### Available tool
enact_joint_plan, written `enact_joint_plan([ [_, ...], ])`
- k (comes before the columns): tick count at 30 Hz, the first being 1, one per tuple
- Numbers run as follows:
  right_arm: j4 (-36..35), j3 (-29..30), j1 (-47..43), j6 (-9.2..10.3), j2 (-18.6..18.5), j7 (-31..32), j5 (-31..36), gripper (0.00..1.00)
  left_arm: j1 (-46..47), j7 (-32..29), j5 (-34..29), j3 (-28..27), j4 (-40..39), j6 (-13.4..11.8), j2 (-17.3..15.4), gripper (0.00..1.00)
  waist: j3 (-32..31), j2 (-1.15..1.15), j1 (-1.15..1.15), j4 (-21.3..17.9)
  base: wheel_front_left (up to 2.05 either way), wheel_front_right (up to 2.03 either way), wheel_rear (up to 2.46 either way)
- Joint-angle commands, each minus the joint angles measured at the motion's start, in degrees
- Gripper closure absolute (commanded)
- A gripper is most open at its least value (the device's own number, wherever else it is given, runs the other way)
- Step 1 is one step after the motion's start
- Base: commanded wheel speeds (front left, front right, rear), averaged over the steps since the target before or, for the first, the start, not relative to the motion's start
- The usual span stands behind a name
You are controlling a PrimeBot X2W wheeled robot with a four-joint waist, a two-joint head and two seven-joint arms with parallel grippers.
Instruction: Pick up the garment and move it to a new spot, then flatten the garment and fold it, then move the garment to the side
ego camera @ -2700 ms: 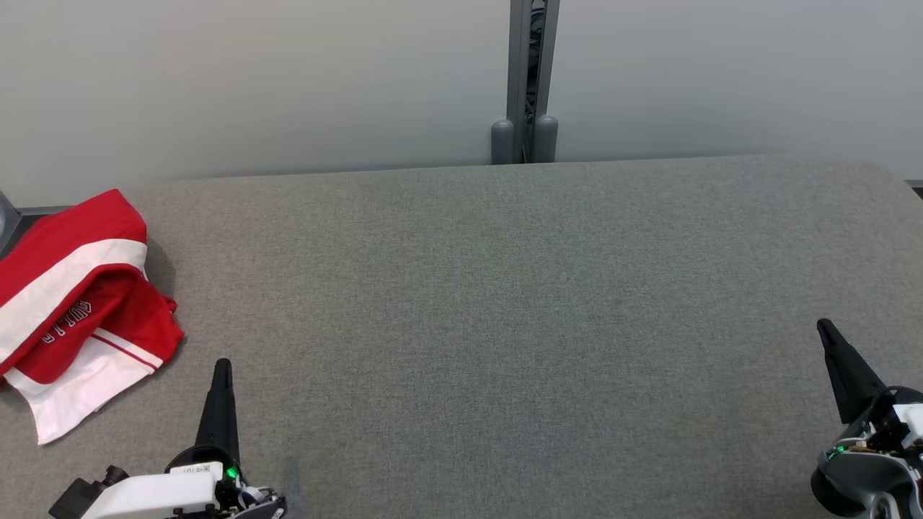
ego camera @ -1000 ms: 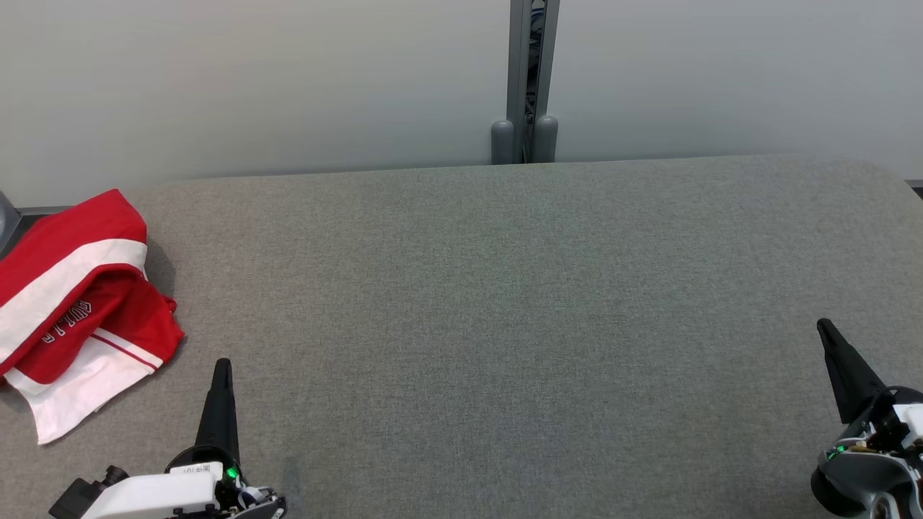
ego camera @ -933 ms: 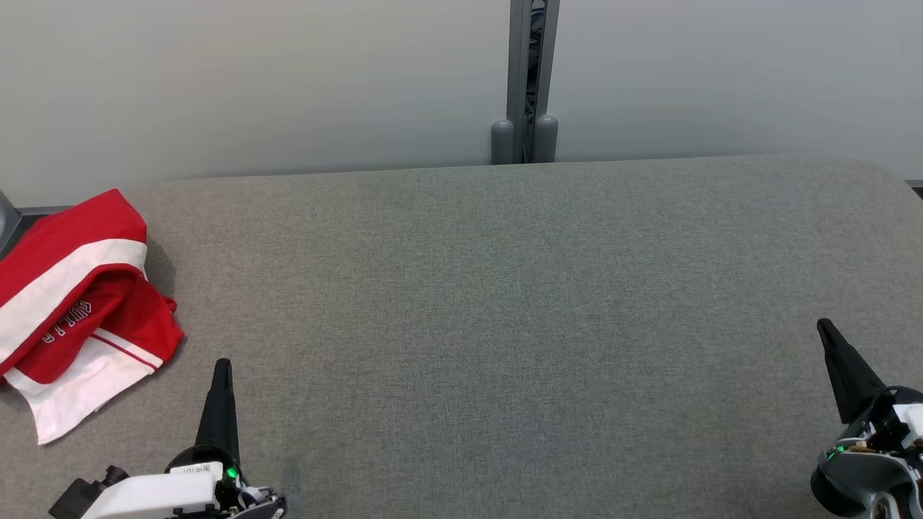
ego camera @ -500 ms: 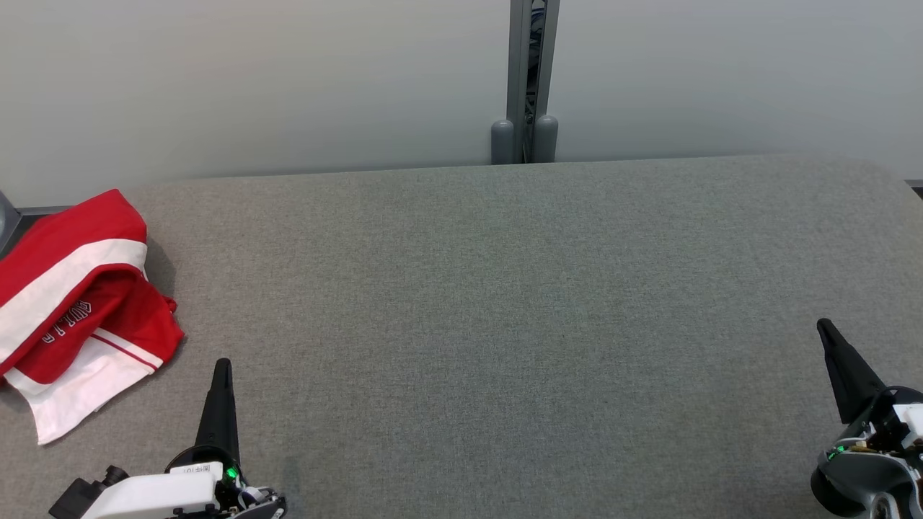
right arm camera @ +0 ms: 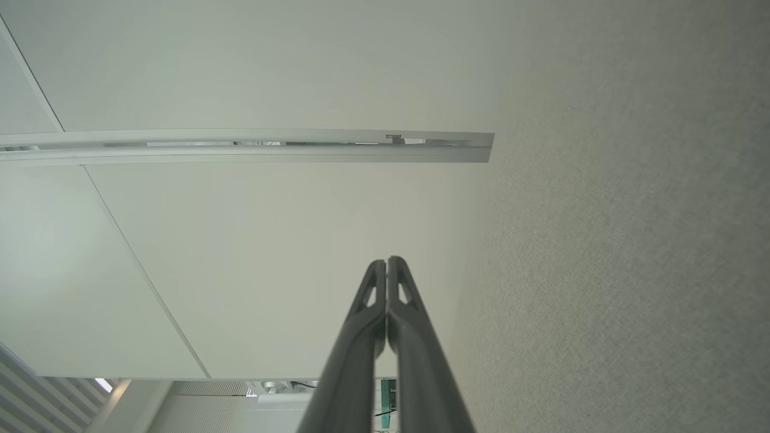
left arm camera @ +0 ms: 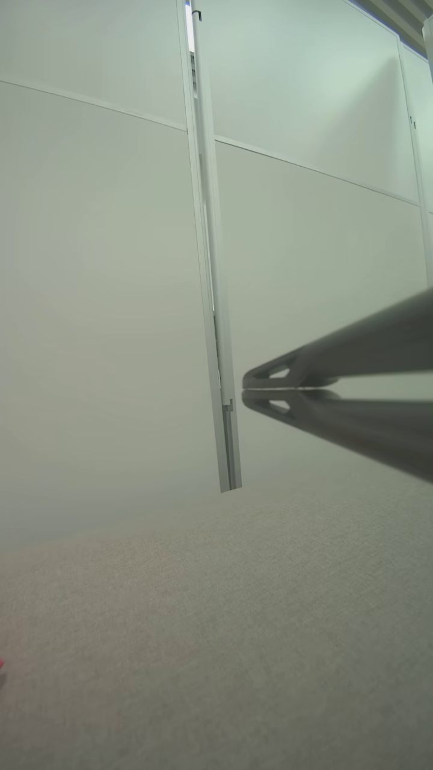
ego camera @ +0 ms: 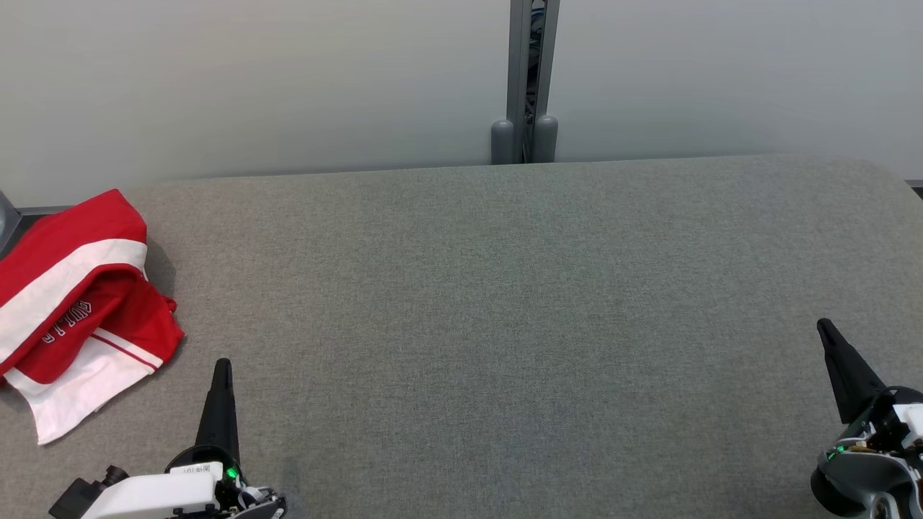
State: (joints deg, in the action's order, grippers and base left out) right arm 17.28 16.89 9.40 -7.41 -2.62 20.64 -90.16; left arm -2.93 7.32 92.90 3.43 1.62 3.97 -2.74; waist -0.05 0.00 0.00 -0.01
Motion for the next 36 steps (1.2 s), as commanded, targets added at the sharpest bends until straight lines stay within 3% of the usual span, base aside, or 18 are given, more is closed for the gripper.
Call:
enact_joint_plan([
  [1,0.0,0.2,0.3,-0.15,-0.5,0.1,-0.2,1.0,1.0,0.0,0.1,-0.2,-0.2,0.3,-0.1,1.0,0.0,0.0,0.0,0.0,0.0,0.0,0.0],
  [36,0.0,0.2,0.3,-0.15,-0.5,0.0,-0.2,1.0,1.0,0.0,0.1,-0.2,-0.2,0.3,-0.1,1.0,0.0,0.0,0.0,0.0,0.0,0.0,0.0],
])
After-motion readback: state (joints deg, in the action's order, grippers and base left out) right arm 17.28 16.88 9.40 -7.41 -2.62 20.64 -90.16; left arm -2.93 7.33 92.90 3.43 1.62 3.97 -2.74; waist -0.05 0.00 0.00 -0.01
